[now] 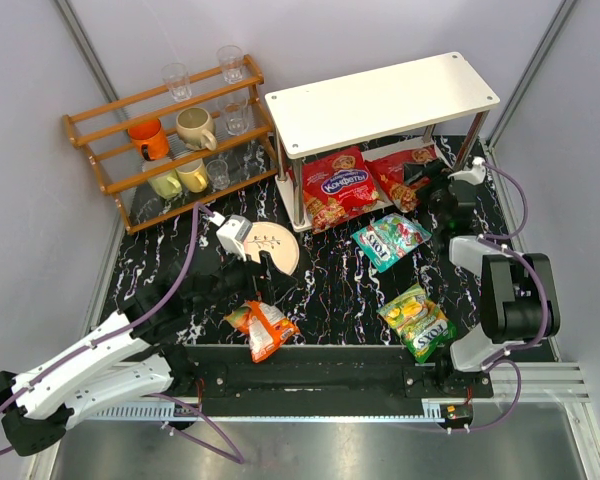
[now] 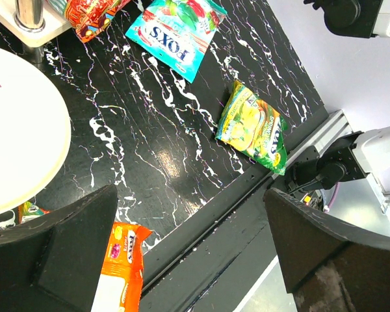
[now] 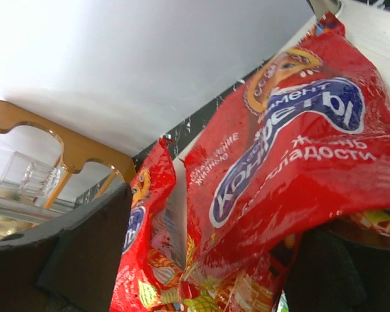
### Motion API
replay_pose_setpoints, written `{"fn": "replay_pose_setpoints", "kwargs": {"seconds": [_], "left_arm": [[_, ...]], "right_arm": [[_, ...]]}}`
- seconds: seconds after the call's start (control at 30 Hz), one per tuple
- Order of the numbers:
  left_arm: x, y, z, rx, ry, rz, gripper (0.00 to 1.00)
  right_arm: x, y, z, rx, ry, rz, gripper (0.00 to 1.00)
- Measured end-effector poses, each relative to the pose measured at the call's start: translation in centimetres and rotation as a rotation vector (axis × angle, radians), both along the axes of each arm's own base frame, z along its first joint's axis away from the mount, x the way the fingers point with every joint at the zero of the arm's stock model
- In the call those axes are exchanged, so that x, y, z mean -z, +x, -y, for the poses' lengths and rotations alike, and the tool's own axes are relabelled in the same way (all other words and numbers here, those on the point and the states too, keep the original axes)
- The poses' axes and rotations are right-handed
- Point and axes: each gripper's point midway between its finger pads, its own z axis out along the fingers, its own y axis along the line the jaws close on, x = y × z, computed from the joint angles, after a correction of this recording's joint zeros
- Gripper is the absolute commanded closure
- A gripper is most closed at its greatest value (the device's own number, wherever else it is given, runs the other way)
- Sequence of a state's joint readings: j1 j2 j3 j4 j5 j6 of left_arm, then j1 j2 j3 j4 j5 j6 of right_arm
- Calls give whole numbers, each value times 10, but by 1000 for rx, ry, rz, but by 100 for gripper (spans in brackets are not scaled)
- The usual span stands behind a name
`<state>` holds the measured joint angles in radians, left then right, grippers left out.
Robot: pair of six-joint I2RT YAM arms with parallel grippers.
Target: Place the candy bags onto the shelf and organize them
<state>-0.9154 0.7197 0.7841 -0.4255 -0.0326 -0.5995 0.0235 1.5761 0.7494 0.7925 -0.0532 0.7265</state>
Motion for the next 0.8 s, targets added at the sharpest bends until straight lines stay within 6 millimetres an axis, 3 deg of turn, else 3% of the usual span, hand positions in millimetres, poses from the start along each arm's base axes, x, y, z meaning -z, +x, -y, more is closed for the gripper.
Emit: {"fn": "replay_pose_setpoints", "kwargs": {"seconds": [0.07, 0.1, 0.2, 0.3, 0.37, 0.43, 0.53, 0.57, 0.67, 0.8], "left_arm": [[0, 0, 0, 0, 0, 0, 2], [0, 0, 0, 1, 0, 0, 2], [0, 0, 0, 1, 1, -1, 2], [0, 0, 0, 1, 1, -1, 1], [0, 0, 0, 1, 1, -1, 1], [0, 0, 0, 0, 1, -1, 1], [1, 0, 0, 0, 1, -1, 1], [1, 0, 0, 0, 1, -1, 1], [1, 0, 0, 0, 1, -1, 1], [0, 0, 1, 1, 0, -4, 1]], "right_arm": [[9, 1, 0, -11, -7, -25, 38], [14, 3, -1, -16, -6, -39, 54], [31, 16, -1, -32, 8, -70, 77], [44, 31, -5, -50, 31, -89, 78], [48, 39, -8, -62, 46, -91, 75], [48, 47, -10, -75, 59, -82, 64], [44, 53, -11, -78, 71, -72, 63], [44, 54, -11, -77, 74, -70, 48], [41, 53, -10, -69, 87, -55, 20], [41, 41, -10, -66, 86, -52, 8]]}}
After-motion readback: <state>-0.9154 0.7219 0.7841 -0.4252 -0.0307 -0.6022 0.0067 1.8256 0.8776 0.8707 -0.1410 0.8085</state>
